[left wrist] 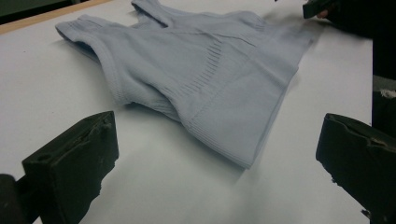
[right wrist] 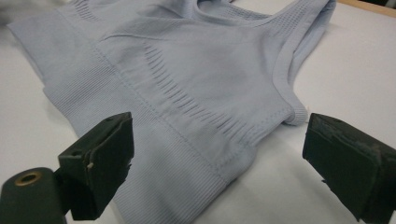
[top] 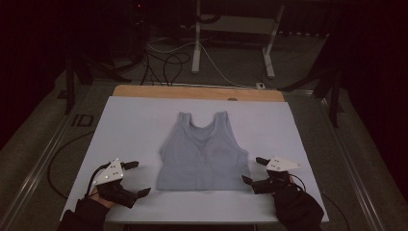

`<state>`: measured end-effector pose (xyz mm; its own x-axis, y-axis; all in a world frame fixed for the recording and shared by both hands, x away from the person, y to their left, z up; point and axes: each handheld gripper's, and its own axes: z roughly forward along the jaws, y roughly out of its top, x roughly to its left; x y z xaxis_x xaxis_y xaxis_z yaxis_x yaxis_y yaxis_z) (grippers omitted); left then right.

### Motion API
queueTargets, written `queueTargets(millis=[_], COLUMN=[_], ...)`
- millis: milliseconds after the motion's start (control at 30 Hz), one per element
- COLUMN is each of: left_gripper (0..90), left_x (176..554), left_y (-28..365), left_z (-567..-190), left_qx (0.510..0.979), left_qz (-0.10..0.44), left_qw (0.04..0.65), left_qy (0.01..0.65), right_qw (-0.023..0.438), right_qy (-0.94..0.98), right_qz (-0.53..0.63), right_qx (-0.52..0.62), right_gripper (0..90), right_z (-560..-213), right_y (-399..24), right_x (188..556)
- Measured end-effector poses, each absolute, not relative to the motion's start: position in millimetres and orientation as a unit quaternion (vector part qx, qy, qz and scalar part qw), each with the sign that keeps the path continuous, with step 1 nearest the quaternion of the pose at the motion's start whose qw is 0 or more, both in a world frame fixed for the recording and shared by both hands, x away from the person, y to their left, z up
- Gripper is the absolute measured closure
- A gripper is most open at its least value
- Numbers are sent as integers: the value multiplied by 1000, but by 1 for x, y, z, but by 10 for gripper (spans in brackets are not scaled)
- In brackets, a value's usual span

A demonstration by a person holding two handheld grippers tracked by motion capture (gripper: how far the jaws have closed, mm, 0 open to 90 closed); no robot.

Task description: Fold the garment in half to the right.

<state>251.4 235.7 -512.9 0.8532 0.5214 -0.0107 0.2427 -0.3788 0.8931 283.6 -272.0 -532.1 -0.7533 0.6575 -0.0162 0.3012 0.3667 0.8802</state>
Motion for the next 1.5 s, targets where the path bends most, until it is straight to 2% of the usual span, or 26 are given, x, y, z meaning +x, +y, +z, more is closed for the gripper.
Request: queueTargets(millis=[367, 667, 867, 1100, 1500], left_gripper=[3, 3, 3, 3, 3], left_x=[251, 254, 258, 256, 261], left_y=[233, 229, 226, 216, 202], left_z=[-508, -493, -487, -480, -487], left_qx=[823, 831, 839, 853, 872], left_qz=[138, 129, 126, 139, 116], left_qw=[503, 499, 483, 454, 424], left_qy=[225, 208, 217, 216, 215], right_qw=[172, 158, 143, 148, 127], right_qy=[800, 812, 824, 832, 848], right_qz=[487, 484, 480, 476, 464], right_qx=[307, 284, 264, 243, 221], right_gripper=[91, 91, 92, 92, 92], right_z=[-528, -506, -493, -480, -480], right_y=[-272, -259, -243, -221, -183], right_x=[285, 296, 316, 342, 381])
